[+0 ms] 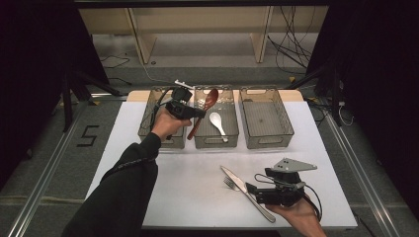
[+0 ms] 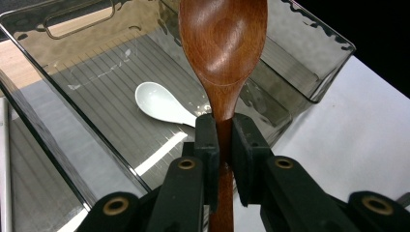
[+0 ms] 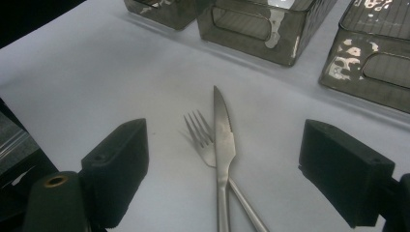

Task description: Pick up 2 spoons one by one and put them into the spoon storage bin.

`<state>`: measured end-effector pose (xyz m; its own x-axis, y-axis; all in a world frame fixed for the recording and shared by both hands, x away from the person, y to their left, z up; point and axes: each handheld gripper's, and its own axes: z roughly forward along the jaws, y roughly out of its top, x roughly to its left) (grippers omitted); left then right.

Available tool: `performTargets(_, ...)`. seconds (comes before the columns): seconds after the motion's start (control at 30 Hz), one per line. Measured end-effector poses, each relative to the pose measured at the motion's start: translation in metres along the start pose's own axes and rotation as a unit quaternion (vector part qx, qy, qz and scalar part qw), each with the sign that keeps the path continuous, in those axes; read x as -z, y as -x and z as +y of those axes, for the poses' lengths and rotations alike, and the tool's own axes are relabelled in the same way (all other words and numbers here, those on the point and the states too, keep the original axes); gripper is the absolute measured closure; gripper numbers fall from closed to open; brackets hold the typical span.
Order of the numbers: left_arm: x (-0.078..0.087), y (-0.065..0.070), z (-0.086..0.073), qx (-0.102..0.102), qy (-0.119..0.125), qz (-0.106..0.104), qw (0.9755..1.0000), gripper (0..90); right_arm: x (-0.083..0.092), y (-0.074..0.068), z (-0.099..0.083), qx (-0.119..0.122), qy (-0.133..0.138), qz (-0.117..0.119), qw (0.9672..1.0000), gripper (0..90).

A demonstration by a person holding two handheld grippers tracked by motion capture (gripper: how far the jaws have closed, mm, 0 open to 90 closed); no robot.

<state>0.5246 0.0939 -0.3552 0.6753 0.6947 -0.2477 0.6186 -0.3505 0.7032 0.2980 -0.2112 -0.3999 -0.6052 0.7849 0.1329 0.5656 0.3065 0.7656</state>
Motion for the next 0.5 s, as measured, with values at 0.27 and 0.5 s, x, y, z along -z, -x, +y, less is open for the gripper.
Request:
performTargets(0.27,-0.008,-0.003,0.010,0.007,0.004,0.005,1.0000,81.2,-0.001,0.000,0.000,0.001,-0.002,0.002,1.0000,18.9)
performTargets(0.5,-0.020,-0.005,0.015,0.014,0.004,0.007,0.9999,81.1,-0.001,0.000,0.000,0.001,-0.003,0.003,1.0000,18.9)
